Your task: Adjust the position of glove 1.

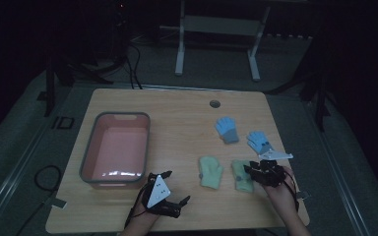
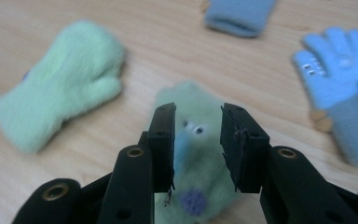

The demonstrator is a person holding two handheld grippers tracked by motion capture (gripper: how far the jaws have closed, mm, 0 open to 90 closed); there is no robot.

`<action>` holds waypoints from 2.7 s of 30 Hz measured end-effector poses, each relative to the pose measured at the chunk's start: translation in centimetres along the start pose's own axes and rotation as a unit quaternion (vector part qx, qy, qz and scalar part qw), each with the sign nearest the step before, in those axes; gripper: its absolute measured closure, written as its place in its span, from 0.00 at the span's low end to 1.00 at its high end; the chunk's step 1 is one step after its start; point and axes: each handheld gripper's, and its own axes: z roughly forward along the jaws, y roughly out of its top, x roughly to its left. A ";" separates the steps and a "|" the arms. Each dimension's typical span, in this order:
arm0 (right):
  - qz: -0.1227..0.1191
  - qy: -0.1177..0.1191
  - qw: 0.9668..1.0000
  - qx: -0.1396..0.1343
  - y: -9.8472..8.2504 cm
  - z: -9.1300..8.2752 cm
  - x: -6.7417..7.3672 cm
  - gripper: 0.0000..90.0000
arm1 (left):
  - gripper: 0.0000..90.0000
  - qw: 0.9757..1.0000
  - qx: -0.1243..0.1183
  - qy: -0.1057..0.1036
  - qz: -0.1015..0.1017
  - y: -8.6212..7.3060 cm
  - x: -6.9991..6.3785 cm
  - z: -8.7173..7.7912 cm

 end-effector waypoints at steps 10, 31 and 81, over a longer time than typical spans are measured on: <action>-0.032 -0.006 0.999 0.016 -2.1 2.0 0.9 0.82 | 0.02 1.000 0.003 0.006 0.008 0.0 -0.2 0.0; -0.005 -0.082 0.996 -0.042 4.4 -1.6 4.8 0.96 | 0.02 1.000 0.001 0.007 0.006 0.0 -0.1 0.0; -0.044 -0.001 0.999 0.020 3.9 6.3 10.8 0.91 | 0.02 1.000 0.002 0.003 0.009 0.0 -0.2 0.0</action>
